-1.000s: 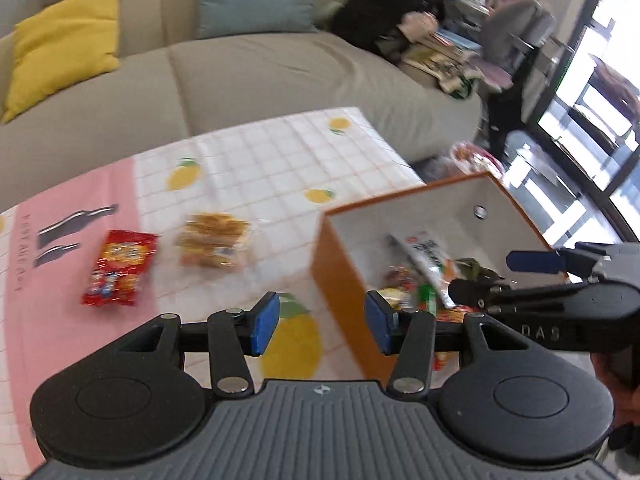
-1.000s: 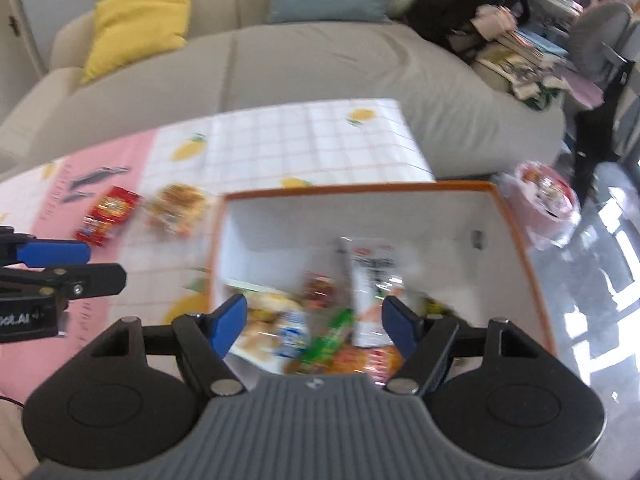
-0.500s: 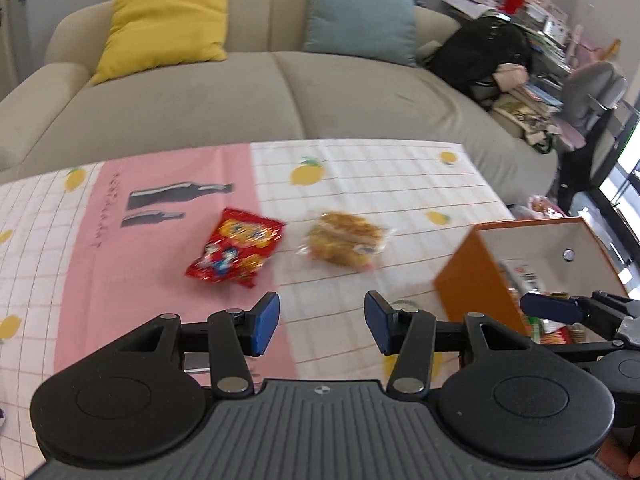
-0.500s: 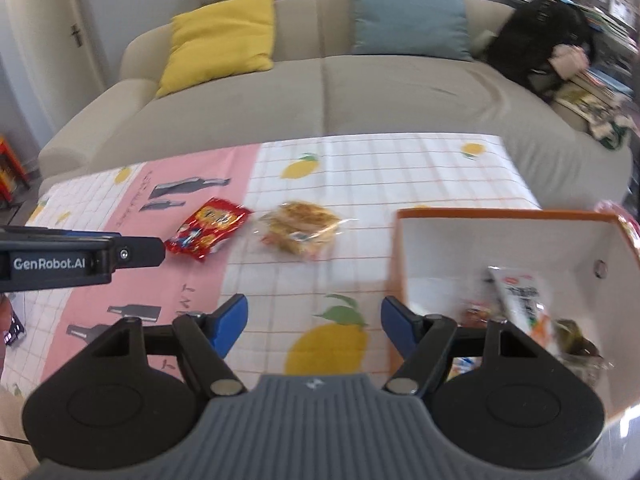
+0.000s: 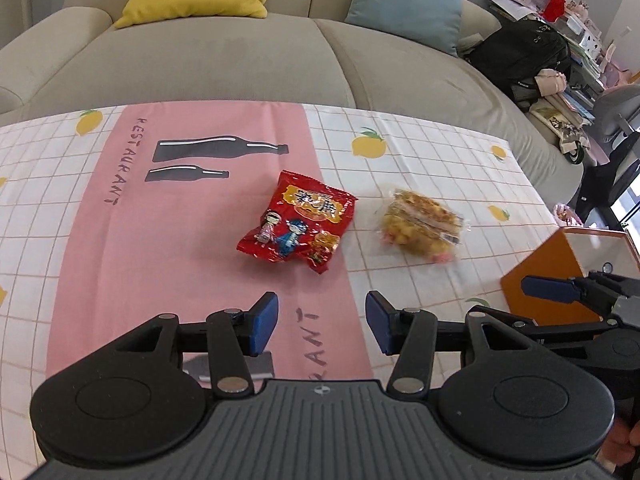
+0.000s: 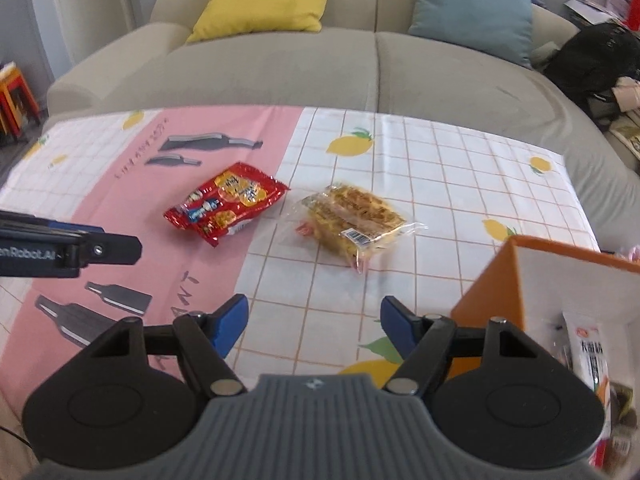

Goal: Organize snacks
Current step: 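Withdraw both tools from the box toward the red chip bag and pastry bag, then grasp the red chip bag with the left tool while the right tool grasps the pastry bag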

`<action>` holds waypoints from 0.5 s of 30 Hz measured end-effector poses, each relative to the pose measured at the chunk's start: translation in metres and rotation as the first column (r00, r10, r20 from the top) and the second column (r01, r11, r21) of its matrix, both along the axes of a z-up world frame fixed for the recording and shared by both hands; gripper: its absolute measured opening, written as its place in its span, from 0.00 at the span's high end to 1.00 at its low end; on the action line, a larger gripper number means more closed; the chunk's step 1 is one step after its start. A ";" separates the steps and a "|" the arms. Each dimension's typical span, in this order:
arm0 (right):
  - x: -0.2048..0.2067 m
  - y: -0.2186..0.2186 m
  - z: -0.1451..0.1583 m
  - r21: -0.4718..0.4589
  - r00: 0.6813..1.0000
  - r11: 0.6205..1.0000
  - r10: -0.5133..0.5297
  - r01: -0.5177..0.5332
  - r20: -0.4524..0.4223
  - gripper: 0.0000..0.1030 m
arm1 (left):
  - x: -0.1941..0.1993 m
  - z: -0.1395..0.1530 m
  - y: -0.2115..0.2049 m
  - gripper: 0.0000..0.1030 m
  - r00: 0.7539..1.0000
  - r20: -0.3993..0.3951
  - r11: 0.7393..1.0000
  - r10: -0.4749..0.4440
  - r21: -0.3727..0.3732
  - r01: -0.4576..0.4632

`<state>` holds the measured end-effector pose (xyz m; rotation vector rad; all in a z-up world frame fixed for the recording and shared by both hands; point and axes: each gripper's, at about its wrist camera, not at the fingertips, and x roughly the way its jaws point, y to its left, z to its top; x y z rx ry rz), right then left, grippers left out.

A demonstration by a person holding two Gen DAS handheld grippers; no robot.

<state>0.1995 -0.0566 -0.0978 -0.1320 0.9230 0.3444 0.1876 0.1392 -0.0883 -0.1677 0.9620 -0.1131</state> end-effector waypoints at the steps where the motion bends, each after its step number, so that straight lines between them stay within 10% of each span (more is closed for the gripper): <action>1: 0.004 0.002 -0.003 -0.009 1.000 1.000 0.009 -0.009 -0.002 0.31 | 0.004 -0.002 0.001 0.35 1.000 0.001 1.000 -0.003 0.003 0.003; 15: 0.095 0.028 -0.034 -0.155 0.993 0.982 0.103 -0.111 -0.058 0.07 | 0.083 -0.042 -0.013 0.20 0.988 -0.032 0.979 -0.152 0.132 0.155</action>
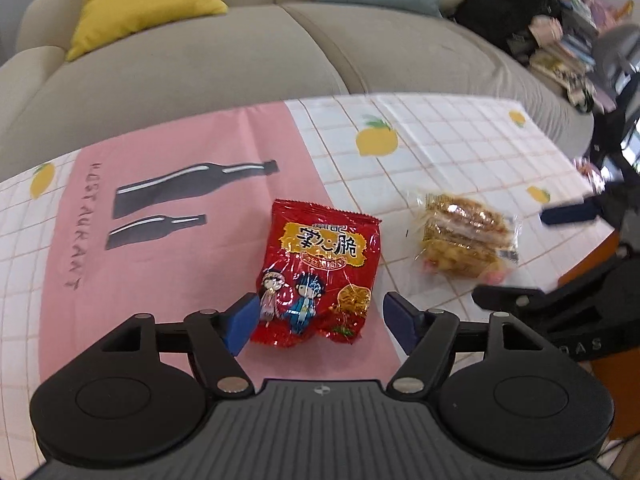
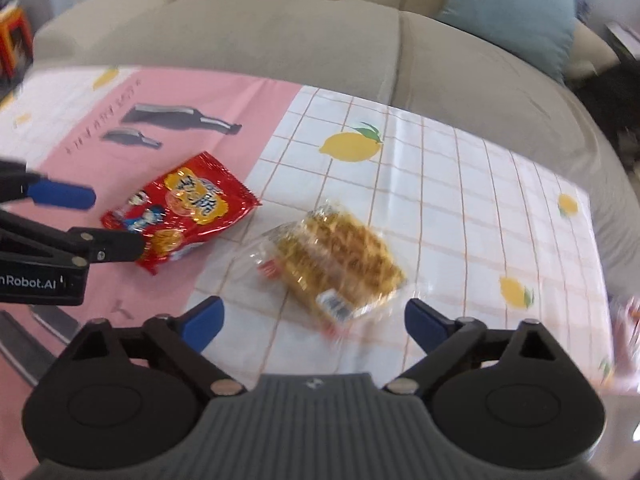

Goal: Organize snacks
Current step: 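Grasp the red chip bag with the left tool while the right tool grasps the pastry bag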

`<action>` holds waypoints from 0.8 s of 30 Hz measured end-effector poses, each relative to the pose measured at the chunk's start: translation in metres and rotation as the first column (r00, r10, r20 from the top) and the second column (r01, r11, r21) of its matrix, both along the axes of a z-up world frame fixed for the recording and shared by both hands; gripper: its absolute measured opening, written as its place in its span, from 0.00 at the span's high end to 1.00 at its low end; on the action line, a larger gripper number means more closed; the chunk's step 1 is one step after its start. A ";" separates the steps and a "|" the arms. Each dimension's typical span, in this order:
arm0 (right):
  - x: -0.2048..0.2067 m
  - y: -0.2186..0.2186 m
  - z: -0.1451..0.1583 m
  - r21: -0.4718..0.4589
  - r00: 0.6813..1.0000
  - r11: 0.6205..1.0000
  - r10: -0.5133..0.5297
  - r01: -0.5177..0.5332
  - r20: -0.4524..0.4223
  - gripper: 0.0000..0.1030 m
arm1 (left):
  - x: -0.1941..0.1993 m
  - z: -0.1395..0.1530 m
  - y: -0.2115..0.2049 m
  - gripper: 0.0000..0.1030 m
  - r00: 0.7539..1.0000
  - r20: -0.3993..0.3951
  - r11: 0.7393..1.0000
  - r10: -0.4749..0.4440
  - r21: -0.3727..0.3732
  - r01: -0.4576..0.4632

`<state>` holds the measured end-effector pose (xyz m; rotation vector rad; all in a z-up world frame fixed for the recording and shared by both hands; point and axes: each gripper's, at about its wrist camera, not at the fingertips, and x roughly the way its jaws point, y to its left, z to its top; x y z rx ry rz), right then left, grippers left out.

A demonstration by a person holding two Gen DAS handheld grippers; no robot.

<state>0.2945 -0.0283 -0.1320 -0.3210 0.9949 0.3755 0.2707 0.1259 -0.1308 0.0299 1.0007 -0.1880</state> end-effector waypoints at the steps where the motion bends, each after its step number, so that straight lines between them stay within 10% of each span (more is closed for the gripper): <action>1: 0.006 0.003 -0.002 -0.024 1.000 0.999 0.021 -0.022 -0.005 0.07 | 0.005 -0.003 0.000 0.20 1.000 -0.008 1.000 -0.013 0.004 0.013; 12: 0.058 0.022 -0.027 -0.096 0.982 0.978 0.181 -0.184 -0.047 0.04 | 0.029 -0.023 -0.003 0.08 0.995 -0.031 0.994 -0.092 0.060 0.093; 24: 0.066 0.016 -0.039 -0.012 0.983 0.990 0.136 -0.138 -0.120 0.09 | 0.042 -0.043 0.001 0.07 0.997 -0.057 0.996 -0.046 0.068 0.050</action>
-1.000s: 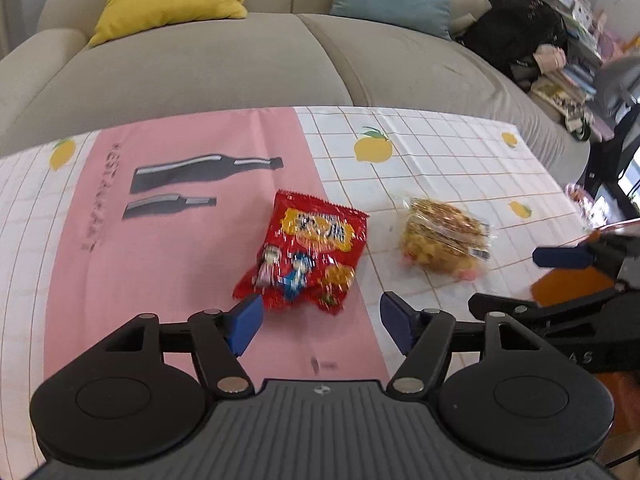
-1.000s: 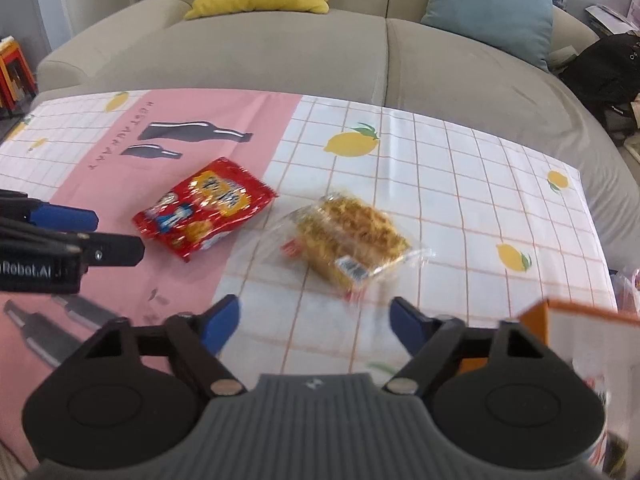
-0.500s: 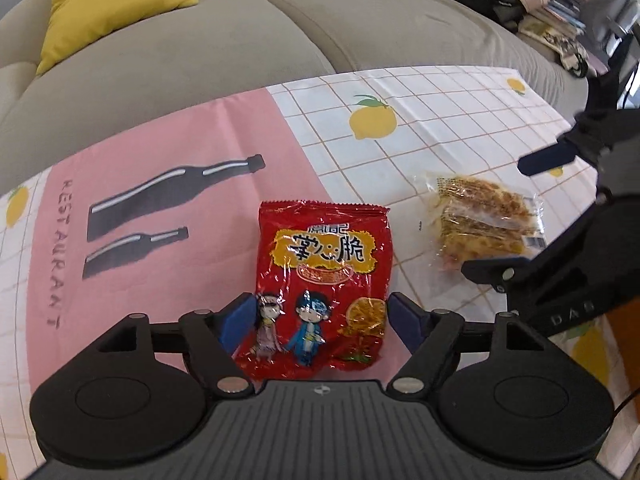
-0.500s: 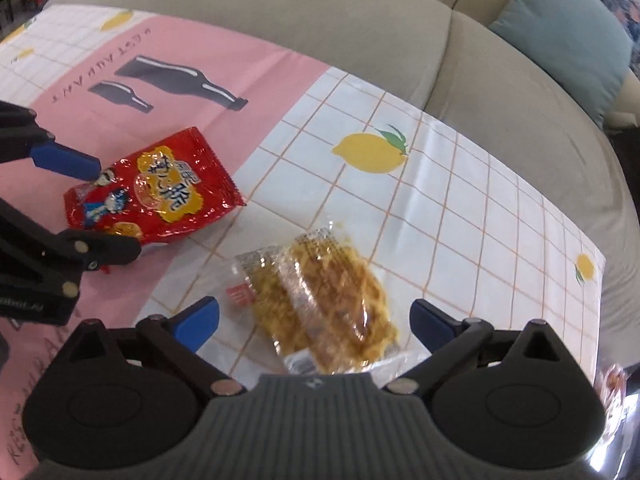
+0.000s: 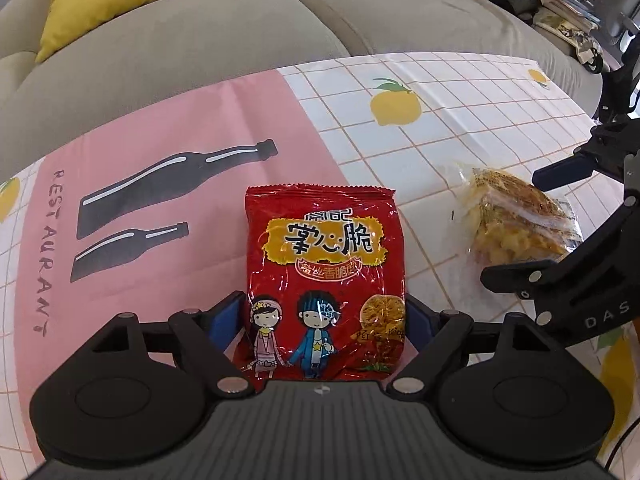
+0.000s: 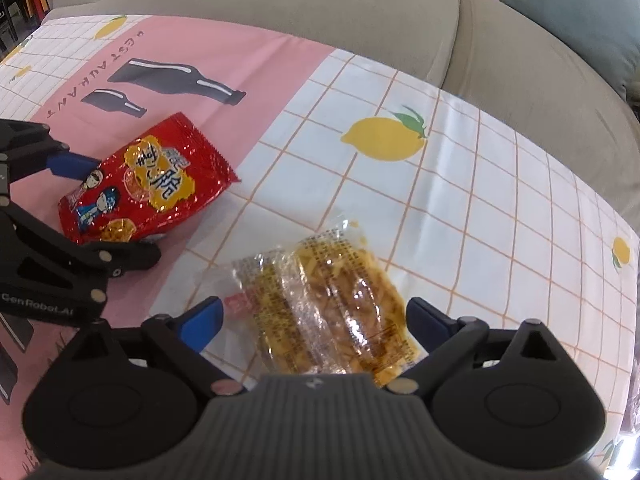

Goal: Organize snacks
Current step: 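Grasp the red chip bag with the left tool while the right tool grasps the pastry bag, then lift both bags and carry them over the orange box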

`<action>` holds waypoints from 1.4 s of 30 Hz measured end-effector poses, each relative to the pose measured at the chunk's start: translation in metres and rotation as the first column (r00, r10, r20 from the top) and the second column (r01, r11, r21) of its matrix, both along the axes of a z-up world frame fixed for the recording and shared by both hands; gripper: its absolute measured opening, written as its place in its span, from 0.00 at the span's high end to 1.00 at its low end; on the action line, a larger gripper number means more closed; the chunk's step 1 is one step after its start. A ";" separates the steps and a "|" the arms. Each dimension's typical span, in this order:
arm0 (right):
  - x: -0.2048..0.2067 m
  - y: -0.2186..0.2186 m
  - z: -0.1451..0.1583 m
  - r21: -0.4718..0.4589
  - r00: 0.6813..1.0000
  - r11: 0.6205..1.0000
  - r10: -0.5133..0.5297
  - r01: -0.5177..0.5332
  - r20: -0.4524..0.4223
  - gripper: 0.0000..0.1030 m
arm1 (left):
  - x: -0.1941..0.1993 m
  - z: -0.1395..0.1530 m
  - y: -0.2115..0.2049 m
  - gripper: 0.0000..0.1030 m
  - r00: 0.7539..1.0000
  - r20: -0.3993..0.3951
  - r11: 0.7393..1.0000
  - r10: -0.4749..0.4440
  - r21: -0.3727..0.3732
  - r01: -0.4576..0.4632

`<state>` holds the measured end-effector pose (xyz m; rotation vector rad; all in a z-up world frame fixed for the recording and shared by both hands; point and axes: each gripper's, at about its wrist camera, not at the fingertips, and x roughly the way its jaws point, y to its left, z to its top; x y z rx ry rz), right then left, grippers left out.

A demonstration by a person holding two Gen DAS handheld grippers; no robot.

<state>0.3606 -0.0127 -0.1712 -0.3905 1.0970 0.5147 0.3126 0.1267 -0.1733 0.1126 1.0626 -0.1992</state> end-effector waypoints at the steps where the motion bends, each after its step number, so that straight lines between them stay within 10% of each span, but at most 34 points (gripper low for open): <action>1: -0.001 0.000 -0.001 -0.008 1.000 1.000 0.002 -0.002 0.000 0.10 | 0.000 0.000 -0.001 0.08 1.000 0.001 1.000 0.006 -0.001 -0.006; 15: -0.034 0.003 0.004 -0.085 0.999 0.996 -0.014 0.018 0.047 0.39 | -0.039 0.016 -0.009 0.21 0.991 -0.004 0.990 0.131 -0.058 -0.131; 42: -0.193 -0.073 0.108 0.344 0.953 0.892 -0.302 0.295 -0.033 0.48 | -0.166 0.125 -0.039 0.21 0.960 0.079 0.933 0.268 -0.271 -0.238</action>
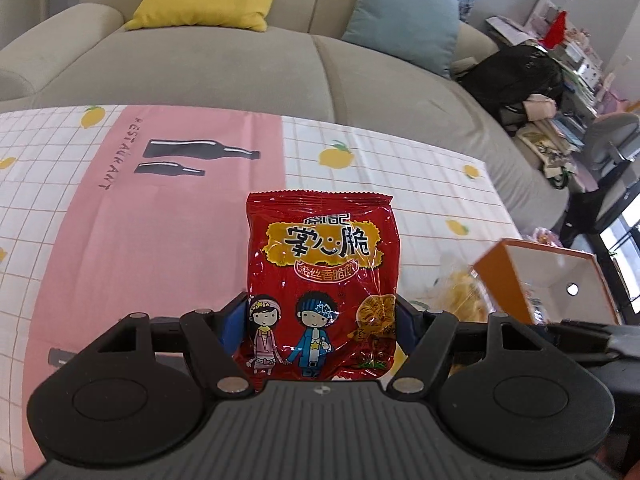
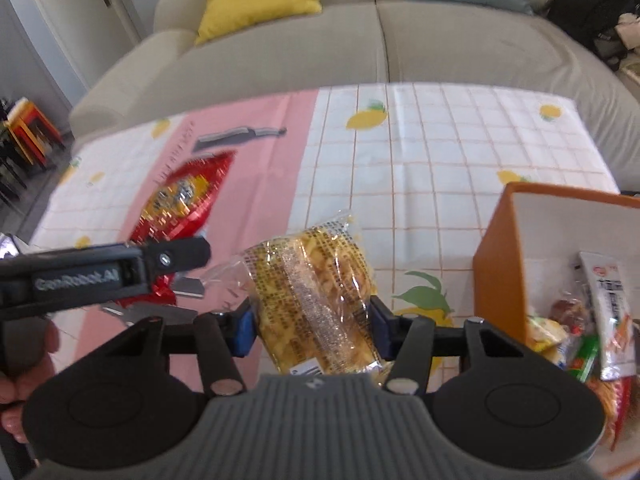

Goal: Organize snacks
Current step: 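Lift both bags and carry them over the orange box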

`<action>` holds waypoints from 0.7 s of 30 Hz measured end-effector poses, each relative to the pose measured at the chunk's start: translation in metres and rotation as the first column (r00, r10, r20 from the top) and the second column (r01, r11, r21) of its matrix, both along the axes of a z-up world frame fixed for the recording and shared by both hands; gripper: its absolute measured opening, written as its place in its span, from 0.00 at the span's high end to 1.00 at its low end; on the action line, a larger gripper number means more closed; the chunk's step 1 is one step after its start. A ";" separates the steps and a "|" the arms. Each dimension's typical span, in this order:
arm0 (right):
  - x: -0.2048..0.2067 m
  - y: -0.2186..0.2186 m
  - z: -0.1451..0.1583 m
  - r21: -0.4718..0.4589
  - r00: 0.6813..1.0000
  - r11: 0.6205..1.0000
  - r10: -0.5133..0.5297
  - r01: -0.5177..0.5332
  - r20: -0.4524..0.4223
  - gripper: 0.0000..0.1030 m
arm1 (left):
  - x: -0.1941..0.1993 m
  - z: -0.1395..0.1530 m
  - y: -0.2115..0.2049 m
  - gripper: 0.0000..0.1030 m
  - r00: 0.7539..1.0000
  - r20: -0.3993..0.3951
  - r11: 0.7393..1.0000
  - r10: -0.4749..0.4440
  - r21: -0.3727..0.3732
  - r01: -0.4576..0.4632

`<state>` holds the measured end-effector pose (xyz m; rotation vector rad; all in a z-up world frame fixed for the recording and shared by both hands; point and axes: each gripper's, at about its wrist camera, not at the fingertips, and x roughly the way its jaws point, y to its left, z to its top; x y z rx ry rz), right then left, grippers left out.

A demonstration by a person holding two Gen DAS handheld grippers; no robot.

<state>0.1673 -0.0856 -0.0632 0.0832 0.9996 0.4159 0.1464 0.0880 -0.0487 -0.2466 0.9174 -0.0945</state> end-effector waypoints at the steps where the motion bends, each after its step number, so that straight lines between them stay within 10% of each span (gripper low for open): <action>1: -0.006 -0.005 0.007 0.009 1.000 1.000 -0.005 0.005 0.014 0.48 | -0.003 0.004 -0.004 0.21 1.000 0.005 1.000 -0.011 0.000 0.011; 11: -0.038 -0.086 0.062 0.040 0.987 0.993 -0.119 0.115 0.106 0.48 | -0.019 0.042 -0.058 0.21 0.985 0.066 0.986 -0.158 -0.042 0.161; 21: -0.037 -0.164 0.064 -0.070 0.965 0.968 -0.230 0.240 0.127 0.49 | -0.007 0.057 -0.147 0.21 0.919 0.080 0.920 -0.386 -0.044 0.390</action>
